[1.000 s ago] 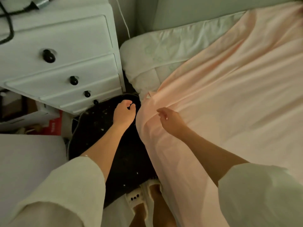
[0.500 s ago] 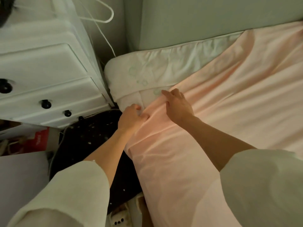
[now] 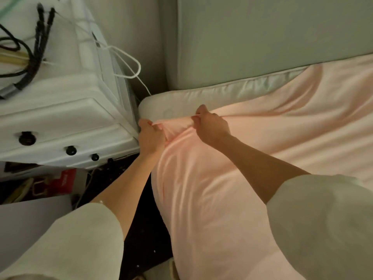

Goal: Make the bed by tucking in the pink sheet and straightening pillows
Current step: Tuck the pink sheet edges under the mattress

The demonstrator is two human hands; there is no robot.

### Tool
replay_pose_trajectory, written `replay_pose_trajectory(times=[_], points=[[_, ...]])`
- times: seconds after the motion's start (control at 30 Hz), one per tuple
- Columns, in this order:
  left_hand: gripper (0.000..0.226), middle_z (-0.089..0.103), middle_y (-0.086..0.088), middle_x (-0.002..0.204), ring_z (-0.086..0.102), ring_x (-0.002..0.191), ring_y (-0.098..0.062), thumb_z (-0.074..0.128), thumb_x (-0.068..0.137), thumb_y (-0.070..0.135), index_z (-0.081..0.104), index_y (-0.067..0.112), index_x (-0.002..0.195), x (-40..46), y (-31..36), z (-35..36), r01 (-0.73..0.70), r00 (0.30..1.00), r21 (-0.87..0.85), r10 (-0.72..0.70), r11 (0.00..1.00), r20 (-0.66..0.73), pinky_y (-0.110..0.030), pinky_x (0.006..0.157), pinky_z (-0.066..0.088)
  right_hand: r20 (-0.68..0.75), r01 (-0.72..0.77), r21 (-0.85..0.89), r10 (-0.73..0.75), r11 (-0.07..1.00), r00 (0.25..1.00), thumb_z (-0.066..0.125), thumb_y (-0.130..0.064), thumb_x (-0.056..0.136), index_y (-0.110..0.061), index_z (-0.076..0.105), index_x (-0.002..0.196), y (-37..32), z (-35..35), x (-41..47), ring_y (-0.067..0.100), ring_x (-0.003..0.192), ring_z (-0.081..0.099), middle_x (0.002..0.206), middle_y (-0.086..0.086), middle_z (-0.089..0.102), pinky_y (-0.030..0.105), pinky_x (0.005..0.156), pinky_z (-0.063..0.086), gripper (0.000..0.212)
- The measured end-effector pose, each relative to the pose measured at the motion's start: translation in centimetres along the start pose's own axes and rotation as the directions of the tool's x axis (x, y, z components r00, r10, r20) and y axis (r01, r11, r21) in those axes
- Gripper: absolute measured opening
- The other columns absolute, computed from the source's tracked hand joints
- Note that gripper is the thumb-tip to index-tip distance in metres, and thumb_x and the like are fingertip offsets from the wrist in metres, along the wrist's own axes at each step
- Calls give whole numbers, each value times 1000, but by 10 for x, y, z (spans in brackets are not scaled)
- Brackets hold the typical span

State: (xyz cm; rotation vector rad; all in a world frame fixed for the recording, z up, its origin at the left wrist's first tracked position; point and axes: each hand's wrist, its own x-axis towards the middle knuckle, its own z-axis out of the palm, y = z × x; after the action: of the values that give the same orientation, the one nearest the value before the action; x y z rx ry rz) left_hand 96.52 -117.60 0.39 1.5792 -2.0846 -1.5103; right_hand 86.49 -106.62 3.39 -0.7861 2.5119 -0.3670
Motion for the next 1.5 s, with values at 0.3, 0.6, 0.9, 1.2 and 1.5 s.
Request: replay_pose_trajectory(times=[0.3, 0.6, 0.9, 1.2, 1.5], points=[[59, 44, -4, 134, 44, 122, -18, 57, 89, 15, 28, 21, 140, 43, -8, -15, -368, 927, 156, 350, 916, 132, -33, 102, 38, 58, 221, 23, -222, 975, 973, 36, -23, 100, -33, -5, 149, -9, 4, 25, 29, 143, 24, 157, 4, 21, 54, 116, 20, 65], [42, 53, -5, 119, 54, 110, -29, 49, 92, 43, 46, 19, 125, 30, -21, 2, -241, 964, 614, 112, 751, 242, -40, 86, 43, 17, 211, -336, -218, 918, 976, 43, -29, 96, -18, 38, 138, 21, 14, 19, 29, 124, 39, 138, 7, 42, 41, 98, 39, 44], [15, 64, -16, 97, 65, 85, -32, 40, 86, 8, 47, 16, 96, 41, -19, 19, -102, 994, -7, 101, 995, -37, -48, 78, 56, -82, 94, -387, -136, 917, 987, 40, -12, 96, -11, 43, 116, 11, 8, 33, 33, 80, 61, 93, 12, 68, 30, 63, 33, 21], [36, 49, -8, 126, 49, 113, -24, 40, 98, 20, 37, 10, 133, 57, -27, 28, 76, 995, -22, -74, 997, 68, -34, 101, 39, -8, 134, -126, -136, 983, 991, 38, -10, 96, -14, 41, 126, 12, 17, 36, 28, 92, 56, 104, 11, 63, 35, 79, 40, 31], [28, 51, -15, 120, 49, 113, -30, 42, 96, 33, 54, 16, 115, 57, -17, 26, -329, 916, 533, 400, 779, -18, -43, 98, 44, -218, 157, -345, -242, 925, 946, 38, -12, 94, -7, 58, 115, 41, 5, 51, 34, 112, 48, 118, 14, 57, 41, 90, 38, 30]])
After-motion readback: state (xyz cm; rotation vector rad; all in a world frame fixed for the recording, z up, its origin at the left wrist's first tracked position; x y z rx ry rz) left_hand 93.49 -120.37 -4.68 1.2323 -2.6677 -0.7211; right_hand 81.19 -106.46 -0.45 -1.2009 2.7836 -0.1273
